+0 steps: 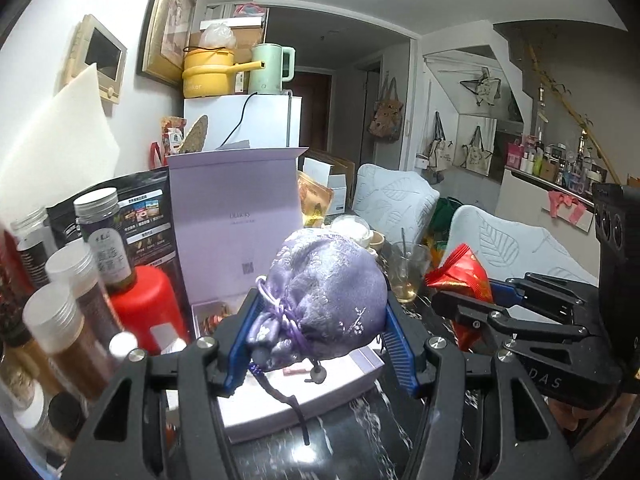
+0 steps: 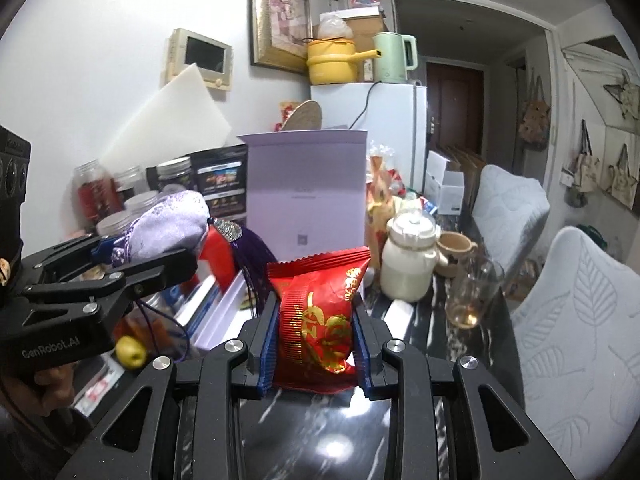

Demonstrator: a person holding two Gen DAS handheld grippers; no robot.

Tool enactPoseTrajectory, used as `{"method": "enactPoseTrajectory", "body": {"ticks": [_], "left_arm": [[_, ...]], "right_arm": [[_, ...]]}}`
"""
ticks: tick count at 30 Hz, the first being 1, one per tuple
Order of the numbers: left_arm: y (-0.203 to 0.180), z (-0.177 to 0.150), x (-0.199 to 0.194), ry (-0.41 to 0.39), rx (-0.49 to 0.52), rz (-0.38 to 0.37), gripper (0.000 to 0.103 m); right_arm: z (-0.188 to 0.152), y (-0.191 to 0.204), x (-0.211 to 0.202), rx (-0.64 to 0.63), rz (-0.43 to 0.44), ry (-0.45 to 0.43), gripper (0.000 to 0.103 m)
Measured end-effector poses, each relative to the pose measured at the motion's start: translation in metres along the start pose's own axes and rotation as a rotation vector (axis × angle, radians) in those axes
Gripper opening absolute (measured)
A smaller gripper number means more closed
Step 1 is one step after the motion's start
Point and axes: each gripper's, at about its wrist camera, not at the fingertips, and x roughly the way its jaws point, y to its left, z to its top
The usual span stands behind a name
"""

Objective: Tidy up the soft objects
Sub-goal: 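Carry the pouch into the box with the left gripper while the right gripper carries the red packet in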

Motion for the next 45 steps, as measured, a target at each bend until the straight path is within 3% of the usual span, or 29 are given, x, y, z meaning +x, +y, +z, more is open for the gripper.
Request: {"method": "enactPoseTrajectory", "body": {"ticks": [10, 18, 26, 32, 38, 45], "left_arm": [[0.024, 0.015, 0.054, 0.006, -0.011, 0.041, 0.057], [0.039, 0.006, 0.099, 0.072, -0.014, 0.069, 0.057], [0.047, -0.017, 0.130, 0.175, -0.002, 0.095, 0.057], [0.052, -0.029, 0.144, 0.221, 0.012, 0.122, 0.057], [0.054, -0.046, 0.160, 0.228, 0.027, 0.194, 0.057], [0.055, -0.066, 0.184, 0.309, 0.031, 0.221, 0.057]], "right_arm": [[0.023, -0.016, 0.051, -0.010, 0.004, 0.003, 0.031], [0.030, -0.019, 0.101, -0.020, 0.039, 0.023, 0.031], [0.015, -0.016, 0.142, -0.023, 0.090, 0.096, 0.031], [0.003, -0.016, 0.161, -0.020, 0.104, 0.144, 0.031], [-0.012, -0.015, 0.178, 0.001, 0.115, 0.191, 0.031], [-0.024, -0.013, 0.194, -0.037, 0.112, 0.248, 0.031]]}}
